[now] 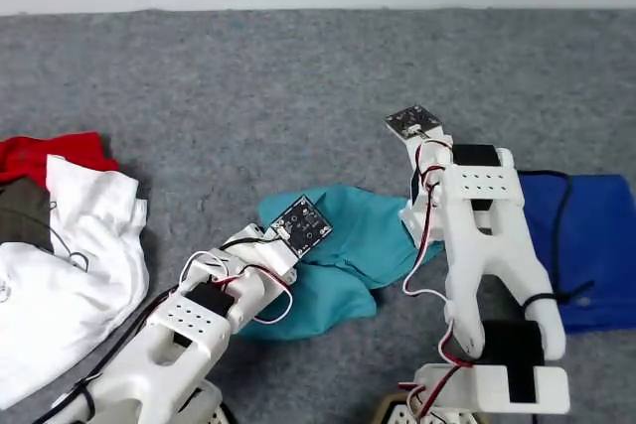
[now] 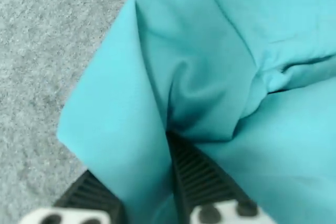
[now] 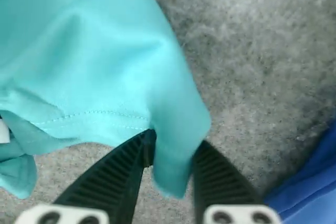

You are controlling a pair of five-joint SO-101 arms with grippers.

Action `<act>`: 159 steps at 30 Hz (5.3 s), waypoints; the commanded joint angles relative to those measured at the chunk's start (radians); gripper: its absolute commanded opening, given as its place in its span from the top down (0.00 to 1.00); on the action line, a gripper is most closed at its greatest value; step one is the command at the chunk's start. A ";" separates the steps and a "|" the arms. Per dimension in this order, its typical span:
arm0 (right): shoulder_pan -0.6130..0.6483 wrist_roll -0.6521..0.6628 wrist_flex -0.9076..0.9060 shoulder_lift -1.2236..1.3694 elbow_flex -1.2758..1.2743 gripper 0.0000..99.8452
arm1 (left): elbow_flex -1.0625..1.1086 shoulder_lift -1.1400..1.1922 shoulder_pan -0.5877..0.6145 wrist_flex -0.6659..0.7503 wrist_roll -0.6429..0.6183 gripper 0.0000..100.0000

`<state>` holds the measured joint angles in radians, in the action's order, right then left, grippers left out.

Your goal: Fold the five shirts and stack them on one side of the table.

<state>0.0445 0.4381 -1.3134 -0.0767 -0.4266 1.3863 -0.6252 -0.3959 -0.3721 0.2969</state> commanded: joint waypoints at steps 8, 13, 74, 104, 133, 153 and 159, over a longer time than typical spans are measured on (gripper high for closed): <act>0.007 0.011 0.007 -0.002 0.018 0.84 | -0.002 -0.023 0.005 0.018 0.008 0.98; 0.005 0.011 0.084 -0.001 -0.012 0.84 | -0.002 -0.023 0.005 0.018 0.008 0.98; -0.219 0.005 0.096 -0.743 -0.071 0.99 | -0.341 -0.026 0.281 0.017 0.008 0.98; -0.168 -0.032 0.062 -0.315 -0.032 0.77 | -1.095 0.000 0.061 -0.661 0.008 0.96; 0.038 -0.028 0.145 -0.303 -0.100 0.77 | -1.001 -0.054 0.028 -1.060 0.012 0.79; 0.315 0.044 -0.275 0.961 1.132 0.78 | -0.679 -0.058 0.295 -0.825 0.012 0.79; 0.309 0.095 -0.487 1.227 1.527 1.00 | -0.673 -0.055 0.295 -0.824 0.012 0.79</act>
<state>0.3468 0.5178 -1.7261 1.0372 0.9268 0.7188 -0.6651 -0.1074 -1.2098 0.3030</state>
